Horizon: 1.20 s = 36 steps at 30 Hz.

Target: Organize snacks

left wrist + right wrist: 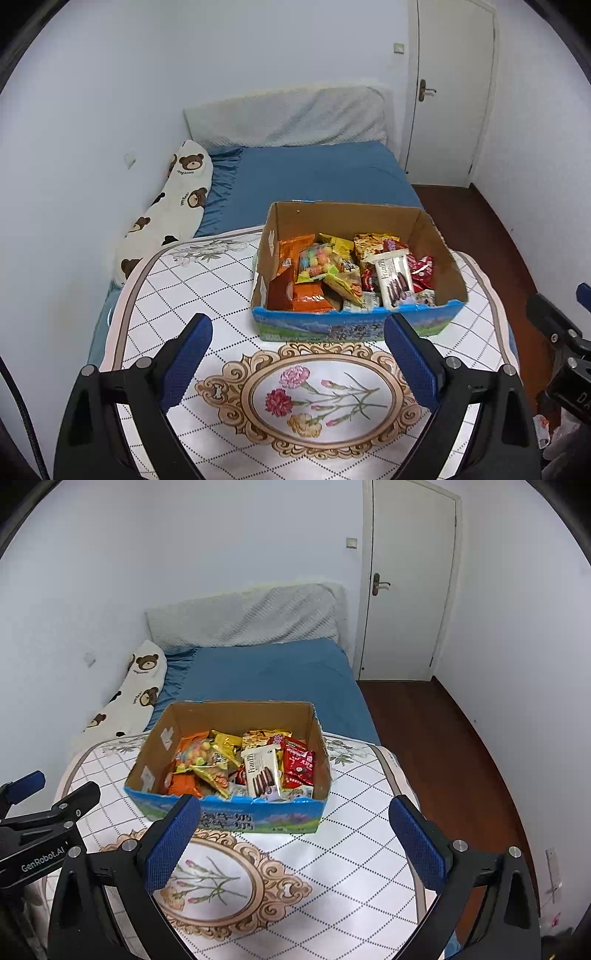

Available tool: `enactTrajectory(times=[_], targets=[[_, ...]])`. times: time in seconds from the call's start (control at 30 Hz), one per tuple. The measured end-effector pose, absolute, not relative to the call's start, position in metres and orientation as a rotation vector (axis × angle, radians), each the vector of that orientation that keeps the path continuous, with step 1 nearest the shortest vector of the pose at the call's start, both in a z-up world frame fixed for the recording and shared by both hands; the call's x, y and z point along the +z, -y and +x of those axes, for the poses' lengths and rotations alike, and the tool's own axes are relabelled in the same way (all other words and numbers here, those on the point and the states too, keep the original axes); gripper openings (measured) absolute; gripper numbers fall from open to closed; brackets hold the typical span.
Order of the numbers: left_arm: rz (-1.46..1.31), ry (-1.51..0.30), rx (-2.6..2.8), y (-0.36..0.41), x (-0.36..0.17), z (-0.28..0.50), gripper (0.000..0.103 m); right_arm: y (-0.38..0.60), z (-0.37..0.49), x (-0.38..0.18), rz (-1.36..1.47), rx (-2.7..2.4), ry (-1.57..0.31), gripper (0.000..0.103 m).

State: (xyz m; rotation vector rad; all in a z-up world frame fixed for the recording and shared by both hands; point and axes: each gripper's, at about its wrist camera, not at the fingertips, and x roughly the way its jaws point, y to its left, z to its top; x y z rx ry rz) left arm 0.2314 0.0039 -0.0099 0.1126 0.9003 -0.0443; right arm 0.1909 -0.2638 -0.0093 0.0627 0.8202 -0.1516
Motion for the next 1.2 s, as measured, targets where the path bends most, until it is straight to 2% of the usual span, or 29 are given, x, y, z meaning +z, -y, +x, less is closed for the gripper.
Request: enactTrajectory(times=[0.4, 1.2], targets=[[0.107, -0.936, -0.067, 0.004, -0.021, 0.251, 0.095, 0.267, 0.216, -0.029, 0.069, -0.169, -0.868, 0.103], [0.097, -0.896, -0.075, 0.001, -0.008, 0.233, 0.095, 0.263, 0.199, -0.016, 0.049, -0.182, -0.832, 0.103]])
